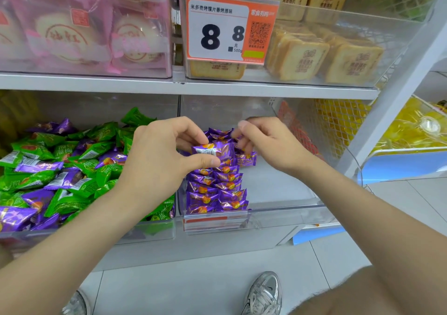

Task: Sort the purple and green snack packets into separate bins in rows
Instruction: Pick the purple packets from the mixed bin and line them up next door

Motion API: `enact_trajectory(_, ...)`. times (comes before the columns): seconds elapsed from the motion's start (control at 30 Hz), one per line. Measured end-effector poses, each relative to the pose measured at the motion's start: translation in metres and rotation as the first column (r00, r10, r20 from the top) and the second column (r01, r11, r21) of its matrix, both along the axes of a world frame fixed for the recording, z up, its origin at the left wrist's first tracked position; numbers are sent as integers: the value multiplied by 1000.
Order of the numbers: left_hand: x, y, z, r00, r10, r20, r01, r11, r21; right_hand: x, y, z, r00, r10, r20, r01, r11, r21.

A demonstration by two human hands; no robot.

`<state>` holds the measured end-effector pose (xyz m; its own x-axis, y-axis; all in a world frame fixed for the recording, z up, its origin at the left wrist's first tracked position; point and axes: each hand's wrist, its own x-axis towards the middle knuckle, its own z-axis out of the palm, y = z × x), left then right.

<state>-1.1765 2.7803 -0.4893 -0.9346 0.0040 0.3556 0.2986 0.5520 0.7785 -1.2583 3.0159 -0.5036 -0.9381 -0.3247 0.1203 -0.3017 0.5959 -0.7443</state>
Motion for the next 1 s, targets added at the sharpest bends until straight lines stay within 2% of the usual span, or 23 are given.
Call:
enact_trajectory(0.03,1,1,0,1000,-5,-23,5,1000,-24,14,-7,11,988,103,115,-85,985,-153)
enact_trajectory(0.07,2,2,1,999,-11,-48,9,999,-49,28,-13,20,964,204,172,-160,957,-242)
enact_trajectory(0.13,5,3,3,994,-37,-101,30,997,-69,44,-20,27,946,278,166,-229,936,-266)
enact_trajectory(0.2,7,3,4,976,-92,-197,70,991,-115,43,-19,27,954,220,202,-151,938,-311)
enact_trajectory(0.27,8,3,3,945,-149,-291,94,976,-194,40,-12,28,925,218,311,-100,930,-355)
enact_trajectory(0.33,8,4,1,934,-182,-308,107,964,-244,40,-5,30,872,279,403,-122,920,-373)
enact_trajectory(0.4,7,5,-2,944,-191,-268,110,951,-289,36,4,28,867,266,422,-84,912,-402)
enact_trajectory(0.47,4,3,-7,963,-148,-226,67,942,-330,21,19,21,949,98,299,-1,952,-308)
enact_trajectory(0.53,1,-1,-12,981,-61,-185,-4,943,-333,3,37,10,992,-125,15,125,992,19)
enact_trajectory(0.6,-1,-4,-15,991,-1,-133,-43,945,-325,-7,51,0,976,-152,-154,191,939,285)
enact_trajectory(0.7,-1,-5,-15,997,15,-80,-42,935,-352,-12,55,-15,994,-19,-111,66,897,438)
enact_trajectory(0.77,0,-4,-14,998,11,-66,-35,930,-367,-15,52,-27,997,30,-74,8,884,468)
enact_trajectory(1.0,0,-5,-15,998,16,-56,-36,924,-380,-25,37,-46,991,93,-99,-27,850,526)
